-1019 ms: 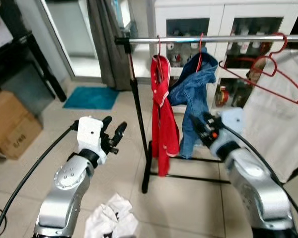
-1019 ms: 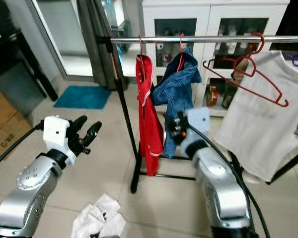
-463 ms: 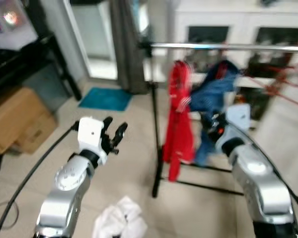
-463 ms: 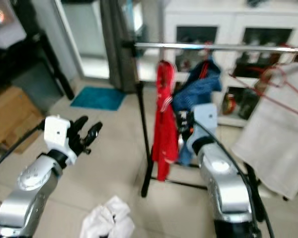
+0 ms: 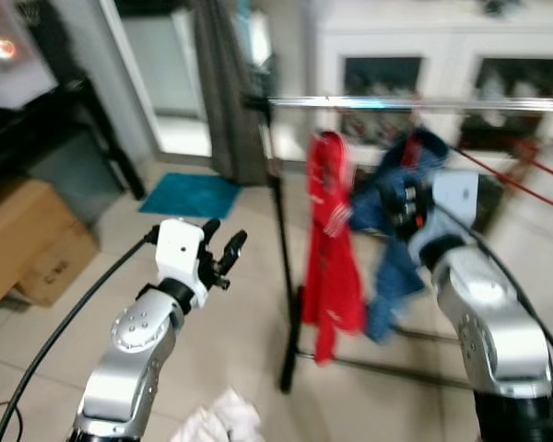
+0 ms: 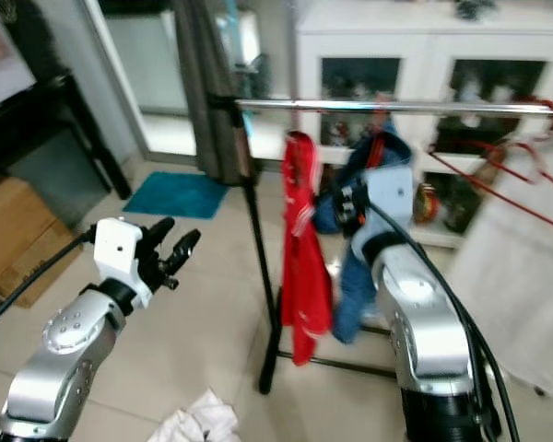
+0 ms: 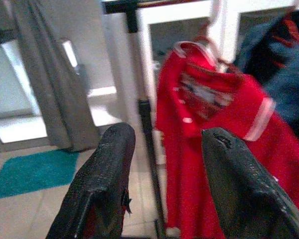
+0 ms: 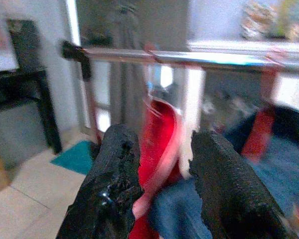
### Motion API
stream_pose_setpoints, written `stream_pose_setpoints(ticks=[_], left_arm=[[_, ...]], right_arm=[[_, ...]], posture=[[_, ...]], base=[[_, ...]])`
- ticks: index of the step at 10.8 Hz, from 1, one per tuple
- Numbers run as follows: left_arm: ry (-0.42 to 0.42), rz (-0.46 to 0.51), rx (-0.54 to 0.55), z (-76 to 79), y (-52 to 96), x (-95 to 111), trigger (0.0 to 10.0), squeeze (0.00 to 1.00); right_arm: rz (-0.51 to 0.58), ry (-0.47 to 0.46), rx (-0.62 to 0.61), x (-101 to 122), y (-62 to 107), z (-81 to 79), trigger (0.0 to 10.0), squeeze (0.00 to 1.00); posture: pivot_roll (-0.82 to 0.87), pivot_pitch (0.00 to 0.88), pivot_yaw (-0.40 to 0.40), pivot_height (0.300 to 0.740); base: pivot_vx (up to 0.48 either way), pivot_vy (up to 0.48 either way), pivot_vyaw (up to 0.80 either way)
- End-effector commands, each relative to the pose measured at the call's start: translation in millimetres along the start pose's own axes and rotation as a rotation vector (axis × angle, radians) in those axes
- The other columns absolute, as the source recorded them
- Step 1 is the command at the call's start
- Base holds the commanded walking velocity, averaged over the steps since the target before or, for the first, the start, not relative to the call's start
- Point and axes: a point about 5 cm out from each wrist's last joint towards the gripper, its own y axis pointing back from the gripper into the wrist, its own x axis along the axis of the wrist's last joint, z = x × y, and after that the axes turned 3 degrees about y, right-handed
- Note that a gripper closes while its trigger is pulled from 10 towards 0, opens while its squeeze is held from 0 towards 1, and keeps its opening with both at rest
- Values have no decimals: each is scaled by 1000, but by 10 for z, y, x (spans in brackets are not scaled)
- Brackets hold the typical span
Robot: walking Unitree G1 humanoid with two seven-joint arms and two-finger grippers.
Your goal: Hang hanger
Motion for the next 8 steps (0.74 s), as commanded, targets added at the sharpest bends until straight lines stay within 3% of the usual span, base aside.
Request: stream_pose_setpoints(ticks=[1, 4, 5, 8], left_arm=[[-11, 0, 16, -48, 1, 13, 10000, 0], [-14, 12, 16, -17, -49, 12, 10000, 0], [-2, 20, 1, 12, -50, 8, 10000, 0], [-36, -34, -151, 106, 34, -68, 10000, 0]], right_arm=[[20, 1, 45, 46, -18, -72, 10000, 0], [-17, 30, 87, 95, -178, -60, 10000, 0], [-41, 21, 74, 126, -290, -9, 10000, 1000], [-165, 11, 43, 120, -586, 114, 10000, 1000]], posture=[[4, 0, 85, 740], [0, 0, 64, 740], [-1, 0, 58, 740], [4, 0, 39, 740]], base=[[394, 0, 0], [395, 0, 0], [277, 0, 0], [0, 0, 0]])
